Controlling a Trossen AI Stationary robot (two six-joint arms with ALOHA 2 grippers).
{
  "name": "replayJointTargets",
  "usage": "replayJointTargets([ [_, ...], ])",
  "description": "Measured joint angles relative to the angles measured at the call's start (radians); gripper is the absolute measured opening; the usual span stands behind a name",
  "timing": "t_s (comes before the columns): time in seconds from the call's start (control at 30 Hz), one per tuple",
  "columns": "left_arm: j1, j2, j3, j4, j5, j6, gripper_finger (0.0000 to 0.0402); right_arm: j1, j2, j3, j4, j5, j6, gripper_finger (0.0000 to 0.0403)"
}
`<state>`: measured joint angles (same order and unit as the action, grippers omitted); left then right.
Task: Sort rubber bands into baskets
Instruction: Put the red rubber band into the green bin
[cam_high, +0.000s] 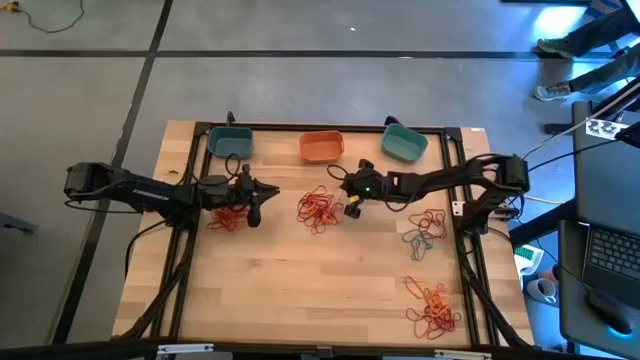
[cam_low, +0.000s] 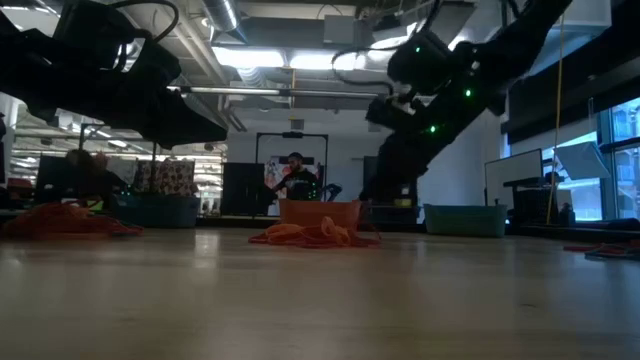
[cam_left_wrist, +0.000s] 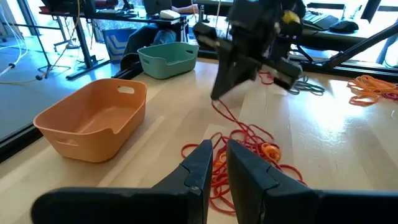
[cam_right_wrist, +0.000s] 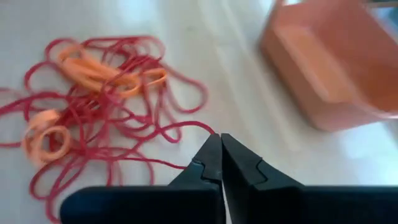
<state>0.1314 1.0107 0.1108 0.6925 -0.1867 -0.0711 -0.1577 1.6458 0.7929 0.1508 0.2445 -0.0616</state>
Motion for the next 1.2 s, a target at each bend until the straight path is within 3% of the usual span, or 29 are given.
replayJointTargets([
  [0.6, -0.001, 0.0, 0.0, 0.001, 0.0, -0.006, 0.0045, -0.022, -0.379, 0.0, -0.22, 0.276, -0.123, 0.0007],
  [0.83, -0.001, 0.0, 0.0, 0.007, 0.0, -0.007, 0.0045, -0.129, -0.496, 0.0, -0.218, 0.298, -0.186, 0.0007],
  [1.2, -0.001, 0.0, 0.0, 0.007, 0.0, -0.008, 0.0045, -0.341, -0.528, 0.0, -0.199, 0.298, -0.249, 0.0007],
])
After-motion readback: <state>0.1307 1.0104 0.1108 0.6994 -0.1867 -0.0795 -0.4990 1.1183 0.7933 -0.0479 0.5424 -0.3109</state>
